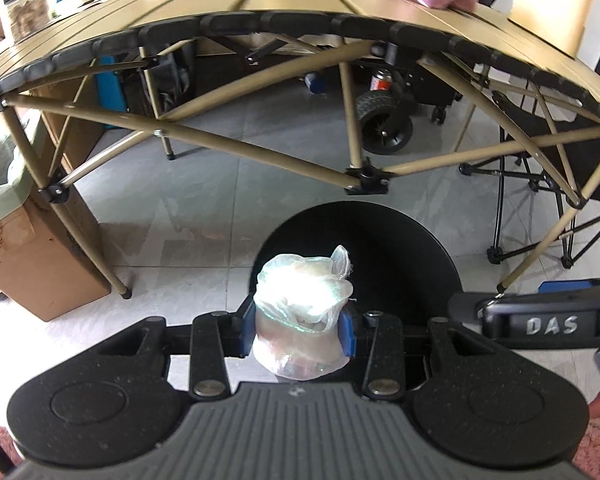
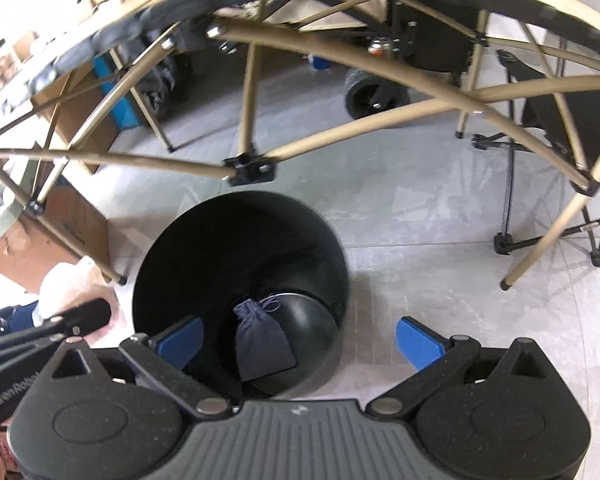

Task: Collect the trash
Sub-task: 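Move the clear bag over the bin and open the left gripper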

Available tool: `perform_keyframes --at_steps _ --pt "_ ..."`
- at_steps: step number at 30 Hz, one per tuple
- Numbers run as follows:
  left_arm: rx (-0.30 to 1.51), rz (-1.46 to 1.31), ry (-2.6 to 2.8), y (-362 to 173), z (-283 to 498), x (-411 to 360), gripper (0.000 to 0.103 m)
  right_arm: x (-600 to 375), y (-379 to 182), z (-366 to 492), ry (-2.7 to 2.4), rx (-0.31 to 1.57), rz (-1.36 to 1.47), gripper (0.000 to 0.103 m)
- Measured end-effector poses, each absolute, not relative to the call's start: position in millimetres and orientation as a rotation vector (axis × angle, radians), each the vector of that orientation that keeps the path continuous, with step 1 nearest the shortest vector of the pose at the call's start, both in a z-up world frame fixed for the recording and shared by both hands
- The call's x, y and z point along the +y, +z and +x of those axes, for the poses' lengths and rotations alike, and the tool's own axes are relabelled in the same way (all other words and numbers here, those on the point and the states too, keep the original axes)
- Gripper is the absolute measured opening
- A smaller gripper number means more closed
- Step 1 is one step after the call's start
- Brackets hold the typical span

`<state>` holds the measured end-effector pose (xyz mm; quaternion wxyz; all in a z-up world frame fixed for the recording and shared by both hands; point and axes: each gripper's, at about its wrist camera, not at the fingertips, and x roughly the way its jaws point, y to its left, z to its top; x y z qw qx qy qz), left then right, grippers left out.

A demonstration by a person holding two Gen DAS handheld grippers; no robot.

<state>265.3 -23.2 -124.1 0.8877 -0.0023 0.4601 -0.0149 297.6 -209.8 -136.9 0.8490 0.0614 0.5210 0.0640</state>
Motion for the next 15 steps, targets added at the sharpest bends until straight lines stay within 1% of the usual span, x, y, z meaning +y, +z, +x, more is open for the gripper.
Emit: perform_keyframes --at_steps 15 --pt "1.03 0.073 -0.096 -147.3 285.1 -83.8 0.04 -281.5 -139.0 289.1 0.026 1.064 0.234 0.103"
